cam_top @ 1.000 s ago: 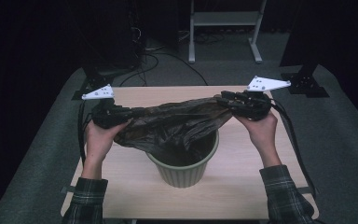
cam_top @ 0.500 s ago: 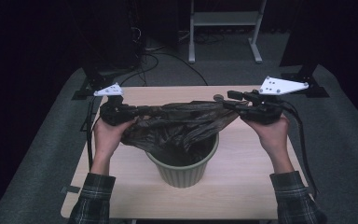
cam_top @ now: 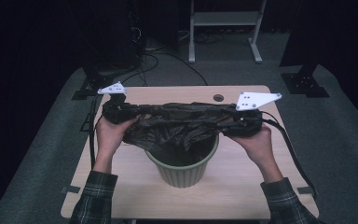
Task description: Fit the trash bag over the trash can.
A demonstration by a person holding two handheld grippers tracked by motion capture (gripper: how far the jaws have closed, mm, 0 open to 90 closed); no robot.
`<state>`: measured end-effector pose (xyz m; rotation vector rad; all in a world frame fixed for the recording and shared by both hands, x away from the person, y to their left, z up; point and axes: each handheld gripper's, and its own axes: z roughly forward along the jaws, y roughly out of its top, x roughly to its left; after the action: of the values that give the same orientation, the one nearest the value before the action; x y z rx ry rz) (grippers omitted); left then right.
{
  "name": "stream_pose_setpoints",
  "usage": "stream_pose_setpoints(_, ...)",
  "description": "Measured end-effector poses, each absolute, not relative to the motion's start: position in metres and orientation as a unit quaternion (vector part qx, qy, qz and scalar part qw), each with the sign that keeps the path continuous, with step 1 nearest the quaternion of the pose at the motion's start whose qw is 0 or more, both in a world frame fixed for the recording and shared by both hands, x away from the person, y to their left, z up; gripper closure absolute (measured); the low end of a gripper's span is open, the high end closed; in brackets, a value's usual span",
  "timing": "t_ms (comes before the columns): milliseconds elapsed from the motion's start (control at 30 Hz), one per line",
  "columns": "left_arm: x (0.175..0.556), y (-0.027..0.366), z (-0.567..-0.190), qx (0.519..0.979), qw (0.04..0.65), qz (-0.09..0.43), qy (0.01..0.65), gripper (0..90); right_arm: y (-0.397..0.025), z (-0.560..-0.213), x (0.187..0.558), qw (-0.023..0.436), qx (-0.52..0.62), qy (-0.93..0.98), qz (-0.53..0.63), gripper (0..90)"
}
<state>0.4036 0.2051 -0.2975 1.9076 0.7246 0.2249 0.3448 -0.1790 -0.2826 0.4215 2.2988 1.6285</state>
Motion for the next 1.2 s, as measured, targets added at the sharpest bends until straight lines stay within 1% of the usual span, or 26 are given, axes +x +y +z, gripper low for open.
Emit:
stream_pose_setpoints(67,0.403,0.206,-0.297,0.795,0.519,0.094,0.301,90.0,-0.171,-0.287,0.349,0.141,0.147,0.805,0.558,58.1)
stream_pose_setpoints(100,0.403,0.206,-0.297,0.795,0.518,0.094,0.301,90.0,-0.168,-0.29,0.351,0.139,0.148,0.806,0.556,60.6)
stream_pose_setpoints(200,0.403,0.207,-0.297,0.794,0.519,0.094,0.301,89.9,-0.164,-0.295,0.357,0.139,0.158,0.81,0.548,76.0)
stream_pose_setpoints(233,0.403,0.207,-0.297,0.795,0.518,0.095,0.302,89.9,-0.164,-0.296,0.358,0.138,0.161,0.81,0.546,83.0)
stream_pose_setpoints(300,0.403,0.209,-0.297,0.794,0.519,0.096,0.303,89.9,-0.164,-0.297,0.359,0.132,0.161,0.812,0.545,89.6)
stream_pose_setpoints(500,0.404,0.217,-0.298,0.79,0.517,0.097,0.316,89.9,-0.168,-0.296,0.351,0.121,0.147,0.82,0.539,89.9)
stream_pose_setpoints(533,0.404,0.219,-0.299,0.789,0.516,0.097,0.321,89.9,-0.175,-0.297,0.347,0.11,0.144,0.818,0.546,89.9)
stream_pose_setpoints(700,0.404,0.225,-0.302,0.79,0.508,0.098,0.328,89.9,-0.192,-0.301,0.339,0.101,0.146,0.818,0.547,89.9)
stream_pose_setpoints(933,0.404,0.23,-0.302,0.792,0.502,0.101,0.332,89.9,-0.217,-0.313,0.315,0.075,0.14,0.82,0.55,89.9)
stream_pose_setpoints(1200,0.403,0.239,-0.313,0.793,0.488,0.097,0.351,89.9,-0.231,-0.332,0.296,0.046,0.14,0.822,0.551,89.9)
